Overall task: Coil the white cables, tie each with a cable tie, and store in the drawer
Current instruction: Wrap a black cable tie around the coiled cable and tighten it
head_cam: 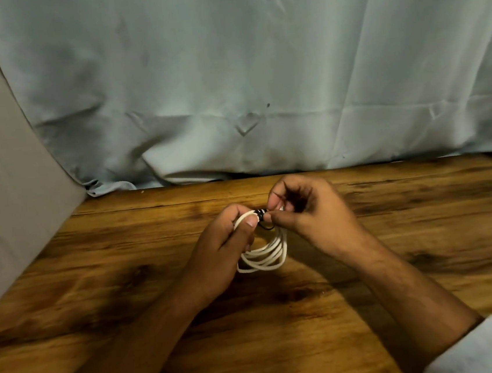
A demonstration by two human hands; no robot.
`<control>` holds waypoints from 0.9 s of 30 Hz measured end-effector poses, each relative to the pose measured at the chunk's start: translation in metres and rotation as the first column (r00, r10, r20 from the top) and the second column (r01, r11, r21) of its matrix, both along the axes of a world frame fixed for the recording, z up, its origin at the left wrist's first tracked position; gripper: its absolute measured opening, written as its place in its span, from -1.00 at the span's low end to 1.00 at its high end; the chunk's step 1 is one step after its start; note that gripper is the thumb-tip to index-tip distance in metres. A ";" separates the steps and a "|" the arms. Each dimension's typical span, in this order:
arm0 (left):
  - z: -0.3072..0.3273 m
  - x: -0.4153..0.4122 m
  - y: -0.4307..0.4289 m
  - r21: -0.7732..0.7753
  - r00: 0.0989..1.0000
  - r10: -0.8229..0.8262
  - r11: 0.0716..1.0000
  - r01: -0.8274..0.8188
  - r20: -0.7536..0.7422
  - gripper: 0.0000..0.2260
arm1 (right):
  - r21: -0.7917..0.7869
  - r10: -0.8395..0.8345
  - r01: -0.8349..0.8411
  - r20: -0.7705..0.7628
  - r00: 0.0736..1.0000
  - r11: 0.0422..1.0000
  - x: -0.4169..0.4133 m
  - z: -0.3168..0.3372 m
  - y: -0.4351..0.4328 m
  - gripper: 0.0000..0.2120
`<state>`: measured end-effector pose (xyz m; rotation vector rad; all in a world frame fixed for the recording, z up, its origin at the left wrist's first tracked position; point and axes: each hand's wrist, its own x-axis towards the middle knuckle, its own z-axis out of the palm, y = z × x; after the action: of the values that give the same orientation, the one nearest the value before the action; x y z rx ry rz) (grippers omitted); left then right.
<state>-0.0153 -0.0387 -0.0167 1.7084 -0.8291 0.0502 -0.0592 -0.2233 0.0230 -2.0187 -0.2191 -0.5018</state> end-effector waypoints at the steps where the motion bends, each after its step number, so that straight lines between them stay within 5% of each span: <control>1: 0.000 0.000 0.001 -0.003 1.000 -0.007 1.000 0.007 -0.004 -0.81 | 0.024 0.009 -0.009 -0.003 1.000 1.000 0.000 0.000 -0.001 -0.74; 8: 0.004 0.001 0.002 -0.020 0.998 -0.064 0.998 0.065 0.004 -0.79 | 0.359 0.236 -0.152 -0.205 0.950 0.921 -0.003 -0.006 -0.011 -0.73; 14: -0.002 0.003 0.001 0.040 0.999 0.021 0.999 -0.022 0.026 -0.79 | 0.464 0.230 -0.146 -0.130 0.964 0.874 0.001 -0.018 -0.002 -0.81; 27: 0.000 0.006 0.000 0.038 0.942 0.160 0.983 -0.179 0.295 -0.81 | 0.414 0.209 -0.160 -0.075 0.975 0.896 -0.002 -0.014 0.003 -0.89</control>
<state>-0.0092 -0.0383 -0.0167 1.8572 -0.9033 0.4051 -0.0610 -0.2206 0.0095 -1.5942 -0.2122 -0.2776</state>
